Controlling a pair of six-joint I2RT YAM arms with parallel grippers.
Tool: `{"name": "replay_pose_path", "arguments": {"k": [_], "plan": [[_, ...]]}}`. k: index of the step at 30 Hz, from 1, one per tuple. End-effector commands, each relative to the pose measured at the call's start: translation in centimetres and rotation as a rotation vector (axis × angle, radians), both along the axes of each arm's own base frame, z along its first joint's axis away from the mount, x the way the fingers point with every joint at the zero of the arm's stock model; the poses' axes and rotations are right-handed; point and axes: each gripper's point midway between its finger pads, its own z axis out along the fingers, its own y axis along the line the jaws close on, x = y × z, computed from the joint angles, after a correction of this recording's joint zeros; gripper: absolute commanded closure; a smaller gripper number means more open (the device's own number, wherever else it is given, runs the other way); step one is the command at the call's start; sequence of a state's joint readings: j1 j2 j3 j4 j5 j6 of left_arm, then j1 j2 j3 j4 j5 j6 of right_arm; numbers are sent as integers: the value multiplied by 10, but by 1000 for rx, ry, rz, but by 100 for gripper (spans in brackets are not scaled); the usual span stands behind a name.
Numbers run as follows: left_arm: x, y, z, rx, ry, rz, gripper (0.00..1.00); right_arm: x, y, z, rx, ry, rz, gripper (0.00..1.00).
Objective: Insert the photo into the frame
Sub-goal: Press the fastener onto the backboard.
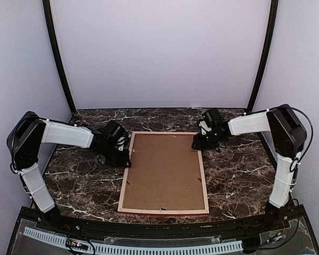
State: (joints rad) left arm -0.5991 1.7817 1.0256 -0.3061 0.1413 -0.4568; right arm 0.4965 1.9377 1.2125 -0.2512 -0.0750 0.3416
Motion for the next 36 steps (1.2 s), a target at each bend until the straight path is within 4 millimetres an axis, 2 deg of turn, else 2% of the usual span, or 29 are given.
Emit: {"name": "replay_pose_path", "arguments": {"k": [1,8,16,24,36], "plan": [[-37,36,-44,162,141,-39,78,4,2,3,-8,-9,38,45],[-37,36,-46,163,147,-42,78,-8,2,-1,-29,4,127,49],[-36,36,-46,167,146,-44,78,-4,1,-8,-28,11,143,57],[-36,36,-45,169,146,-47,78,-2,-4,-14,-33,18,151,68],[-36,37,-45,174,146,-45,78,-5,-6,-23,-59,18,230,75]]}}
